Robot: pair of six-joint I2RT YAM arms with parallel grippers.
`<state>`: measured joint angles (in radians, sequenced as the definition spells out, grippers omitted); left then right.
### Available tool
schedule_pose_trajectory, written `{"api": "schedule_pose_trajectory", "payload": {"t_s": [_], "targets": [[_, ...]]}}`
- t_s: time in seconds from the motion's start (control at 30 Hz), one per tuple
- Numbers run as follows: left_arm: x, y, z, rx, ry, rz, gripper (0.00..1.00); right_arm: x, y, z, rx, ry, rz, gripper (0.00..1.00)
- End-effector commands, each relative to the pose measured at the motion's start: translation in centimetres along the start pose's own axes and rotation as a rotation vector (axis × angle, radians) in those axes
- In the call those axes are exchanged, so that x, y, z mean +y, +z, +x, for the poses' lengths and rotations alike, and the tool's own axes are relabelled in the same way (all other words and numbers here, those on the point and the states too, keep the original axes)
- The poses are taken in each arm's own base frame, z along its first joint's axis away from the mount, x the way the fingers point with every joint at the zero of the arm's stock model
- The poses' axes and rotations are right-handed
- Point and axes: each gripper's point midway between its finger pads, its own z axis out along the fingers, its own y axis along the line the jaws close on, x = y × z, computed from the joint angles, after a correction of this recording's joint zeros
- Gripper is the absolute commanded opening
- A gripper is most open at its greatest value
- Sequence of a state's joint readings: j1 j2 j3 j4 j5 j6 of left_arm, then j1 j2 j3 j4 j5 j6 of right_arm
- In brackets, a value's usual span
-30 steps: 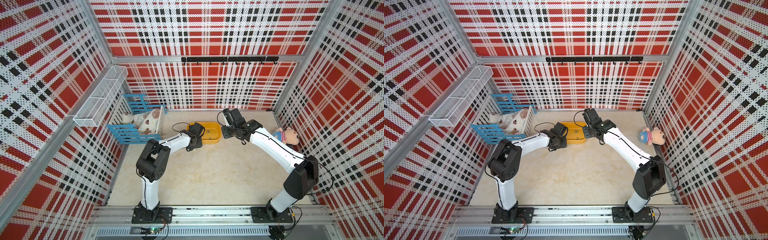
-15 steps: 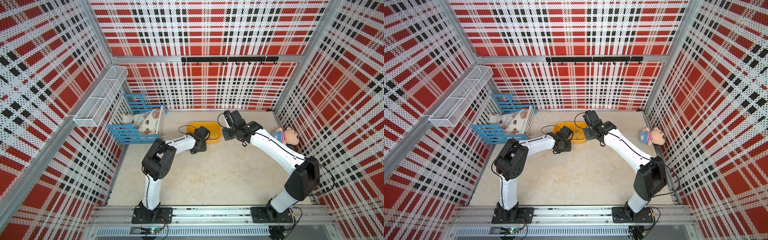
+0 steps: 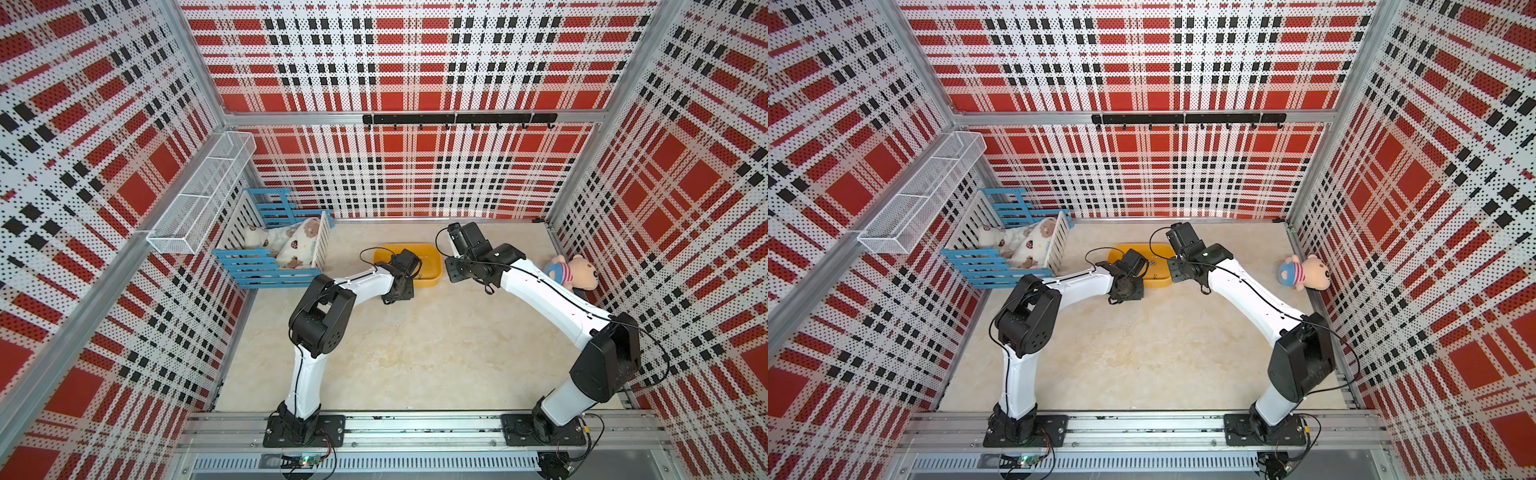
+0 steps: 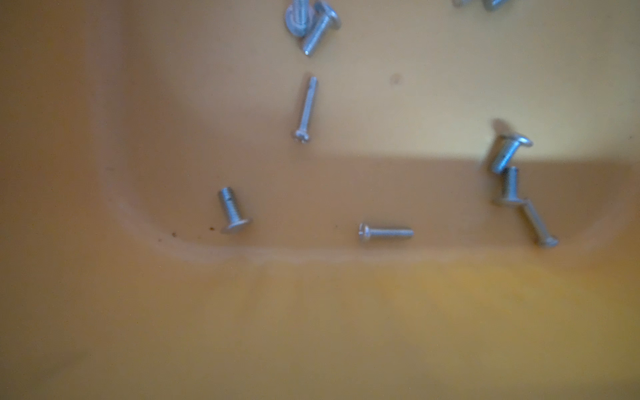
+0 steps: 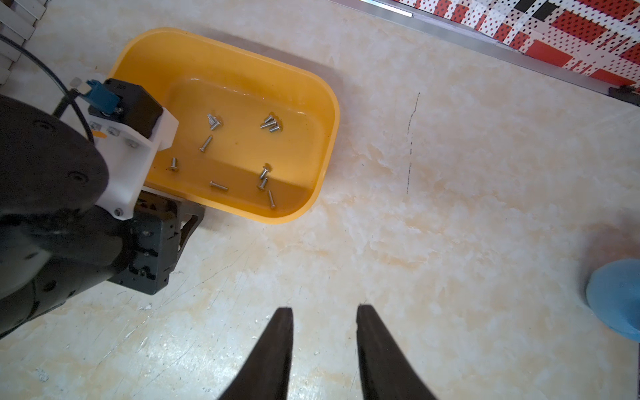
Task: Put the screws on the desktop into the storage box
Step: Adjust the storage box at the center of the board.
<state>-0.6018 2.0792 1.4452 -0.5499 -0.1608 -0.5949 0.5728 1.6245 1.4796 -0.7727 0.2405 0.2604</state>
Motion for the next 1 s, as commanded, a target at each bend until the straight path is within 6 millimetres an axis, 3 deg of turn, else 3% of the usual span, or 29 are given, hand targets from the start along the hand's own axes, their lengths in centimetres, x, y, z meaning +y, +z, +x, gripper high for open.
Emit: {"api": "schedule_pose_trajectory", "payload": {"t_s": [0.0, 0.17, 0.27, 0.5, 0.7, 0.97], "targets": [[1.1, 0.9, 0.8, 0.032, 0.026, -0.066, 0.35, -0.4, -1.0, -0.4, -0.030, 0.024, -0.004, 0.36], [1.5, 1.2, 0.7, 0.035, 0.034, -0.091, 0.33, -0.4, -0.9, -0.3, -0.028, 0.024, -0.006, 0.36], [1.4, 1.4, 0.6, 0.035, 0.033, -0.091, 0.38, -0.4, -0.9, -0.2, -0.027, 0.023, -0.005, 0.36], [-0.9, 1.5, 0.0, 0.032, 0.020, -0.039, 0.45, -0.3, -0.6, 0.1, -0.018, 0.019, -0.006, 0.36], [-1.1, 2.2, 0.1, 0.038, 0.019, -0.061, 0.39, -0.3, -0.7, 0.2, -0.018, 0.016, -0.004, 0.36], [0.9, 2.2, 1.4, 0.063, 0.039, -0.134, 0.31, -0.3, -0.7, 0.3, -0.020, 0.019, -0.010, 0.36]]}}
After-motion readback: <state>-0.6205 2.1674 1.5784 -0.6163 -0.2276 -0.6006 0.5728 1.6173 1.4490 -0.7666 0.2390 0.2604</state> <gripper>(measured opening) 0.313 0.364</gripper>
